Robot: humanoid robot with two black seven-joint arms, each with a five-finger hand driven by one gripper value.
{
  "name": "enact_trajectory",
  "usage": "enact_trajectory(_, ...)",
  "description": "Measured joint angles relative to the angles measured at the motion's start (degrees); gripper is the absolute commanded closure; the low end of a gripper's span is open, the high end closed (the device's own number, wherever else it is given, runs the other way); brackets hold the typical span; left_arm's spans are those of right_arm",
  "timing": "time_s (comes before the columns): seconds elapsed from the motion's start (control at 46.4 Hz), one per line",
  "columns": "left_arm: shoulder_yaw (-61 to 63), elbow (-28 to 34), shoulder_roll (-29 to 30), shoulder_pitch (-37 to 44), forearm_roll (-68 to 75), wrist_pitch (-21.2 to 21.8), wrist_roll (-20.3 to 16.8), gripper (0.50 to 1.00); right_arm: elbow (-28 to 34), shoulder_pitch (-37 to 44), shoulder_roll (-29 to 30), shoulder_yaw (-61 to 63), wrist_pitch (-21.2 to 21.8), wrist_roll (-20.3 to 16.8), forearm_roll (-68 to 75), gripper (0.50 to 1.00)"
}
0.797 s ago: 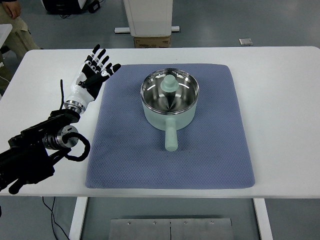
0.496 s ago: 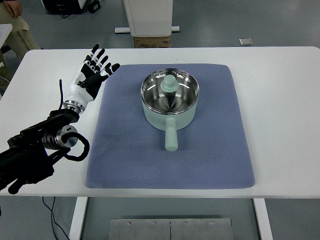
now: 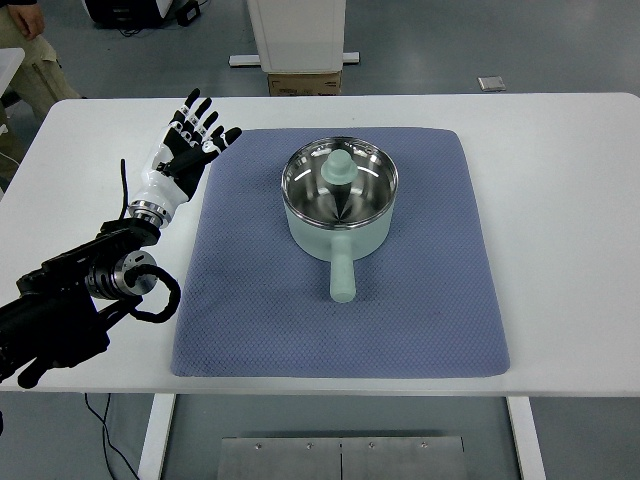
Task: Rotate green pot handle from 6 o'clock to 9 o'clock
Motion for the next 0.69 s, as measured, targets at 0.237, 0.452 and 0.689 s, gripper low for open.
enact_trajectory(0.237, -0.08, 0.0, 0.06, 0.06, 0.0, 0.0, 0.0, 0.5, 0.0, 0.0, 0.0, 0.0, 0.01, 0.0, 0.0, 0.5)
enact_trajectory(0.452, -0.09, 0.0, 0.15, 0.06, 0.0, 0.0, 0.0, 0.5, 0.0, -0.01, 0.0, 0.0, 0.02, 0.0, 0.0, 0.5)
enact_trajectory(0.689, -0.08, 0.0, 0.33, -0.29, 0.0, 0.01, 0.0, 0.5, 0.0, 0.0, 0.0, 0.0, 0.01, 0.0, 0.0, 0.5)
